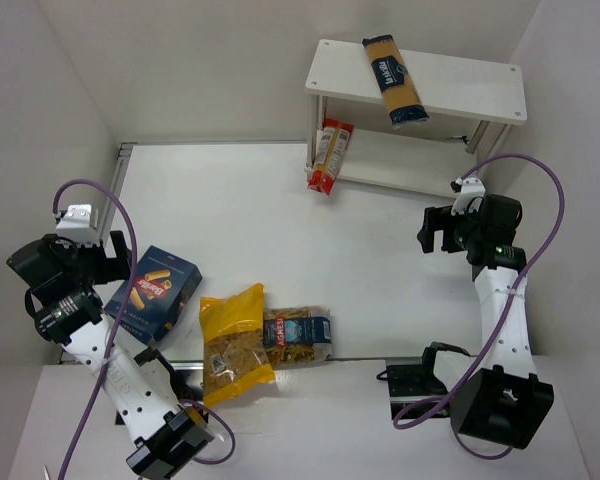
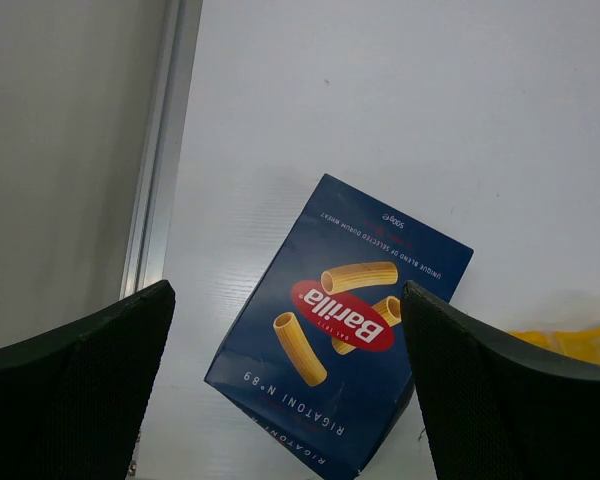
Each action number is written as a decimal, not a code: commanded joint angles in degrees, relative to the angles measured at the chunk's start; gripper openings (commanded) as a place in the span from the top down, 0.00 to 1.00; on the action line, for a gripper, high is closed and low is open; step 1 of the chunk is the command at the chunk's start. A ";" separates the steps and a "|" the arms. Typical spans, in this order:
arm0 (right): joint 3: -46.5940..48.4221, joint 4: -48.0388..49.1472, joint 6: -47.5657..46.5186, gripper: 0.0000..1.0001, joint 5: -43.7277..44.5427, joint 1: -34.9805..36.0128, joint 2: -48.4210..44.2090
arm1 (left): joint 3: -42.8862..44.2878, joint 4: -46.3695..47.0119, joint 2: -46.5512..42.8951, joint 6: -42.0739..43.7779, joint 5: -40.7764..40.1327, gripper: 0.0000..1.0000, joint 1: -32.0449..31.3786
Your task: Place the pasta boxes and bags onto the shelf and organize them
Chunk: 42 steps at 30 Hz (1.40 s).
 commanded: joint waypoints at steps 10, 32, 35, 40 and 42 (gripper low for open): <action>-0.08 2.24 -0.47 0.01 -0.64 -0.36 -0.66 | -0.45 2.07 0.00 1.52 2.41 0.01 0.38; -1.13 3.30 0.05 0.01 2.09 -1.59 -1.71 | 13.96 -20.78 31.63 18.75 -12.85 0.01 -55.50; -1.13 3.30 0.06 0.01 2.09 -2.91 -1.18 | 12.47 -19.46 35.67 18.75 -16.39 0.01 -63.76; -1.13 3.30 -0.55 0.01 1.38 -4.66 -1.70 | 9.83 -16.30 39.10 19.81 -19.73 0.01 -74.84; -1.13 3.30 -0.56 0.01 0.33 -5.37 -1.71 | 9.22 -16.29 41.13 20.86 -19.12 0.01 -77.30</action>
